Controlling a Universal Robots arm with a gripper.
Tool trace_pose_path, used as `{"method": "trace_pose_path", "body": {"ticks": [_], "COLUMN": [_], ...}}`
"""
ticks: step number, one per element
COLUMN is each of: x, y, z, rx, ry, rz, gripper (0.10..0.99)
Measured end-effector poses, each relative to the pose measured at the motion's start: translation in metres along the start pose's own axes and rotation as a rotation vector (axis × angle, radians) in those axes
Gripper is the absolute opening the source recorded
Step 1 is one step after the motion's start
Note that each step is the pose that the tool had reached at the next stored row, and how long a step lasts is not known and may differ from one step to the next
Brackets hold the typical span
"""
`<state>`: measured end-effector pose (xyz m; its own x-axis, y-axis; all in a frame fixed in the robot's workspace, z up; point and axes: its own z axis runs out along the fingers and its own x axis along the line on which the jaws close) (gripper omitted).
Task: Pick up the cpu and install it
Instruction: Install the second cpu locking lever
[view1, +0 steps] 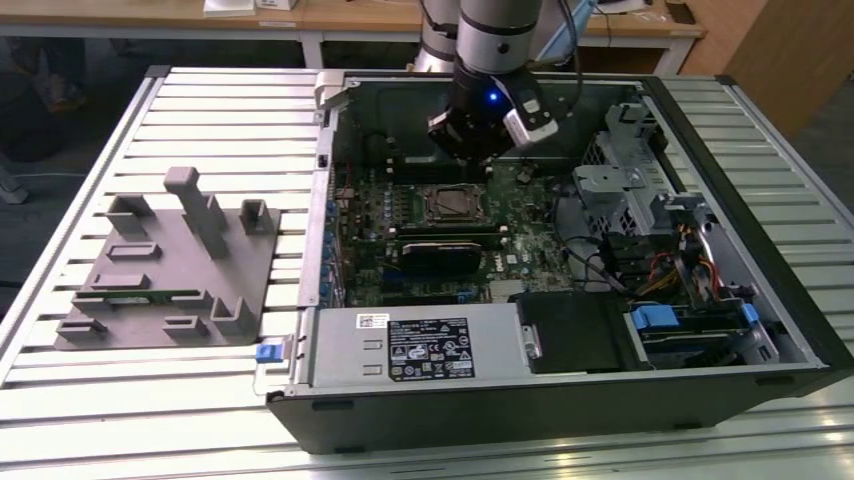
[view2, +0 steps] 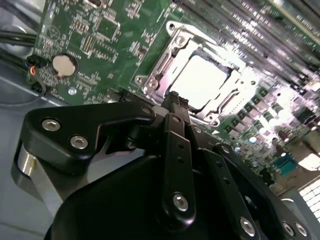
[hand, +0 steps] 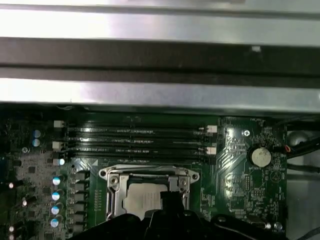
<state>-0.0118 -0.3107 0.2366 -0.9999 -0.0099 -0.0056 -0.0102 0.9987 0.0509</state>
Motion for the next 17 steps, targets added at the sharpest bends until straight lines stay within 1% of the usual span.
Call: {"method": "trace_pose_path", "body": {"ticks": [5, 7, 8, 12, 13, 15, 17], "x": [0.0001, 0.0001, 0.0001, 0.0, 0.0, 0.0001, 0.0001], "y": [-0.0092, -0.0116, -0.0118, -0.0115, -0.0119, -0.0142, -0.0184], "z": [-0.0005, -0.0006, -0.0021, -0.0144, -0.0163, -0.0169, -0.0171], "rx": [0.0, 0.0, 0.0, 0.0, 0.0, 0.0, 0.0], "ry": [0.0, 0.0, 0.0, 0.0001, 0.0001, 0.0, 0.0001], "rz": [0.0, 0.0, 0.0, 0.0, 0.0, 0.0, 0.0], "gripper": [0.106, 0.106, 0.106, 0.106, 0.106, 0.106, 0.106]}}
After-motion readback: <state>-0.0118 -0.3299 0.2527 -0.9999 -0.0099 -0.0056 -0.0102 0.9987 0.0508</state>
